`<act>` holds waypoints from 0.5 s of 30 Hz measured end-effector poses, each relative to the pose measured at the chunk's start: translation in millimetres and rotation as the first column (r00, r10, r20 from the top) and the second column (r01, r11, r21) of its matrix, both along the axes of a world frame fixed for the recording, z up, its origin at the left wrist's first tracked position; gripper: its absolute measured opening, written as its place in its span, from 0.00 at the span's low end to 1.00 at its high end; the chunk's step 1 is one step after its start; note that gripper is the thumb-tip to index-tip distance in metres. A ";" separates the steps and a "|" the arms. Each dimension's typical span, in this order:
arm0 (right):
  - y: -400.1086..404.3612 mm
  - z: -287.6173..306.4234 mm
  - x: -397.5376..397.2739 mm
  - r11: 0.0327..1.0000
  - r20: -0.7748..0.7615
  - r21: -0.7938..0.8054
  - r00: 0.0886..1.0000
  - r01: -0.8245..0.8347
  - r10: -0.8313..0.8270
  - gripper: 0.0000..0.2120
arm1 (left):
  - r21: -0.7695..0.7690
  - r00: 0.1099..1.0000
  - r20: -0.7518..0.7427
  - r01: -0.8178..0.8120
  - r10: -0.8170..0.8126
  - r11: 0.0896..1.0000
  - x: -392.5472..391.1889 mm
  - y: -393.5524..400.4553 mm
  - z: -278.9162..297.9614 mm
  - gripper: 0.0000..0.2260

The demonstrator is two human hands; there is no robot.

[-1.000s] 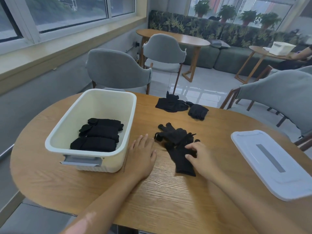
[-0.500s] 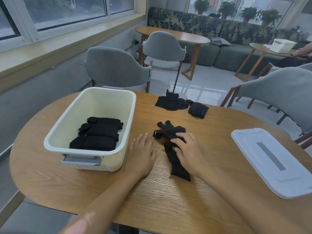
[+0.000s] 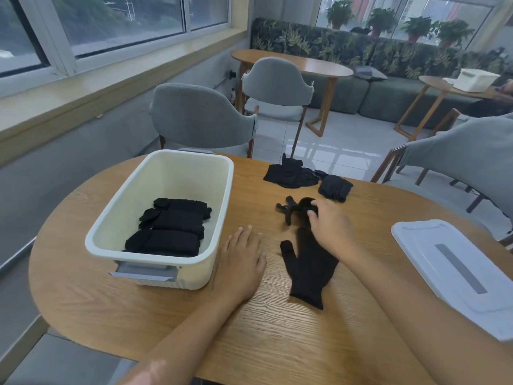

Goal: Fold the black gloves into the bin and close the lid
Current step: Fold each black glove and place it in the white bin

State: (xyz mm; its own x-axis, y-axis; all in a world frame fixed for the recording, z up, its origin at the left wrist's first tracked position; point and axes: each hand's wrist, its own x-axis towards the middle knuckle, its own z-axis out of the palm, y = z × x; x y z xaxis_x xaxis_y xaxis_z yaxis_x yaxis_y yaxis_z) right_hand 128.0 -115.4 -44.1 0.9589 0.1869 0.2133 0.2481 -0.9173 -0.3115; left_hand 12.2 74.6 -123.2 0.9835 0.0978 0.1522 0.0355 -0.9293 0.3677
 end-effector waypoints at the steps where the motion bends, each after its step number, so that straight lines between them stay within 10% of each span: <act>1: -3.1 3.2 5.4 0.998 -0.002 0.054 0.999 0.036 -0.036 0.15 | -0.001 1.000 -0.004 -0.002 0.002 1.000 -0.1 0.1 0.5 0.24; 9: -28.6 21.2 23.8 0.681 -0.281 0.638 0.932 0.359 -0.228 0.12 | 0.006 1.000 -0.022 -0.003 0.004 1.000 0.5 -0.6 0.5 0.24; 11: -35.0 25.3 21.4 0.509 -0.416 0.750 0.900 0.422 -0.132 0.01 | 0.006 1.000 -0.016 -0.005 0.005 1.000 0.5 -0.6 0.1 0.24; 15: -55.6 27.3 15.3 0.183 -0.535 0.842 0.832 0.508 0.146 0.16 | 0.003 1.000 -0.008 -0.003 0.003 1.000 -0.3 -1.8 1.2 0.24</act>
